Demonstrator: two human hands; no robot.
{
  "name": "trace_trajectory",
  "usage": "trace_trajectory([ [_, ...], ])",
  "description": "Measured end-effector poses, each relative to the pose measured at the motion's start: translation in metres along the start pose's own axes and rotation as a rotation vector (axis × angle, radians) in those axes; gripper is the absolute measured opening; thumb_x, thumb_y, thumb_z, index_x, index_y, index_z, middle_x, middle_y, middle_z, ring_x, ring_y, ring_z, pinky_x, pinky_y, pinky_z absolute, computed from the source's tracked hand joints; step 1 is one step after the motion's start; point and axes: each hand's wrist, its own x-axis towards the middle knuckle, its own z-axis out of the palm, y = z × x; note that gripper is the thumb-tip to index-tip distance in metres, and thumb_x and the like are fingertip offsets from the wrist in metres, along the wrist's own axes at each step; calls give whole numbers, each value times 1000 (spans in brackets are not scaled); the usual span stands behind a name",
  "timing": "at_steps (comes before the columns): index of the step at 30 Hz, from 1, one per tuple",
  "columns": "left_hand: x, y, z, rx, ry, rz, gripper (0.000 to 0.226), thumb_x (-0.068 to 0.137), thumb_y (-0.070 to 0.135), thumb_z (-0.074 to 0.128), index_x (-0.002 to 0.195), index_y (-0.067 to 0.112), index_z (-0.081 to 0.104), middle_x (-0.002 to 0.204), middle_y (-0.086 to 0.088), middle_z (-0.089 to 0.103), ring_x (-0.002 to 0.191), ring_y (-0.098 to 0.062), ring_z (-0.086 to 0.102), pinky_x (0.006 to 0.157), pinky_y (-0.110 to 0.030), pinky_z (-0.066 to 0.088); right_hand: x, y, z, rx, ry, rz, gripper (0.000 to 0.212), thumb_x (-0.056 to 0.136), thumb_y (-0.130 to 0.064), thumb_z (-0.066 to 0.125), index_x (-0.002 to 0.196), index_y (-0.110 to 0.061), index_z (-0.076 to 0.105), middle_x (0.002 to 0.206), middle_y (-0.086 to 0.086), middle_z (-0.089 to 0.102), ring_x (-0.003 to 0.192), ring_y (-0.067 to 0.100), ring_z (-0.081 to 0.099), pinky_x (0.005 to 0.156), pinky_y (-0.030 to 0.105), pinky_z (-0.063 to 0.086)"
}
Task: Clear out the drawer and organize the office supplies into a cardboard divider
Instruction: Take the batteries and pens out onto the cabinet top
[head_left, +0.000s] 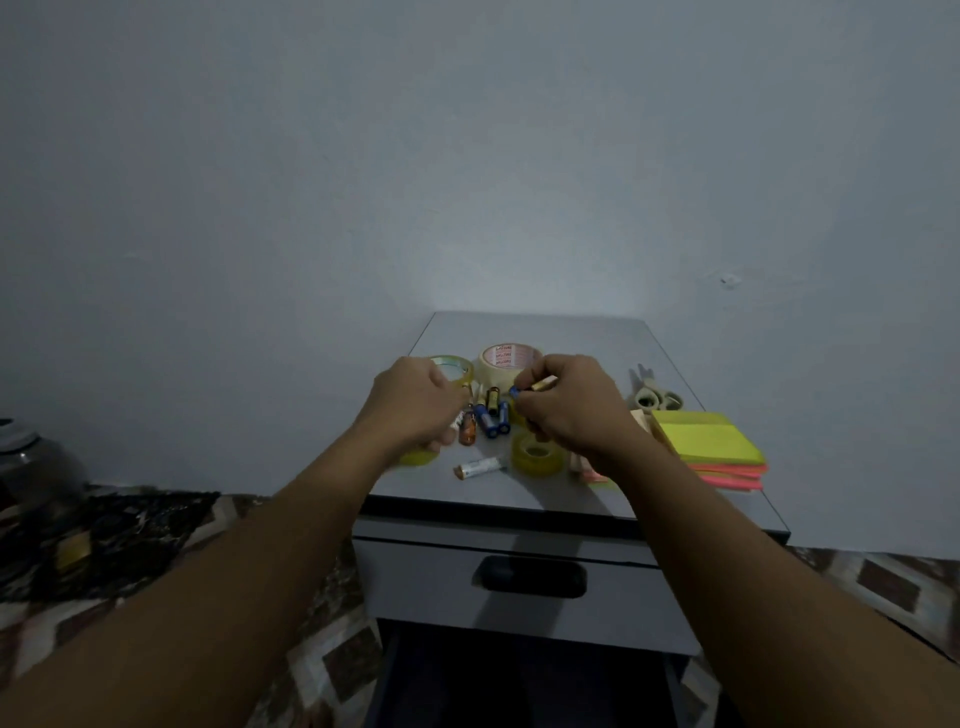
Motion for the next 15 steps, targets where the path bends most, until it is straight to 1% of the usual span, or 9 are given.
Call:
trace_trajectory([
  [2,-22,-7,2,63,-115,130,17,82,30,75,87,17,65,62,-1,68,46,-10,60,45,-24,46,6,-6,7,-14,-1,-9,8,77,-11,72,75,-17,67,86,11,72,74,27,65,74,46,60],
  [4,-40,-16,6,191,-237,247,30,73,43,83,89,23,65,69,6,64,57,-7,59,51,-26,45,10,-12,11,-28,-15,-4,7,77,-8,71,76,-13,68,76,7,70,66,24,63,67,40,58],
  [5,-43,-21,9,241,-262,276,34,70,47,85,89,25,66,73,8,63,63,-8,59,55,-27,46,13,-14,12,-27,-22,7,7,77,-6,71,75,-12,68,71,5,69,62,22,61,62,36,55],
  [6,-44,-24,11,262,-263,285,35,69,49,85,88,27,67,75,8,62,66,-8,59,58,-28,47,15,-15,12,-23,-30,19,9,77,-4,71,75,-12,67,69,4,67,60,20,59,60,33,51],
  [8,-44,-29,13,263,-237,292,32,69,51,85,86,28,70,76,10,62,69,-8,59,60,-28,48,20,-15,13,-10,-36,40,12,77,-2,71,74,-12,66,68,4,66,61,19,58,60,30,48],
  [12,-46,-35,13,278,-155,296,26,74,52,80,83,28,72,73,12,63,71,-8,61,63,-28,50,32,-13,18,-5,-40,84,13,77,-1,71,73,-12,67,71,6,65,65,22,61,61,32,53],
  [15,-47,-40,12,272,-67,255,24,76,51,79,77,30,68,74,10,63,71,-11,60,66,-29,51,41,-14,25,-36,-48,83,15,77,0,74,70,-12,67,74,6,66,72,23,64,71,38,59],
])
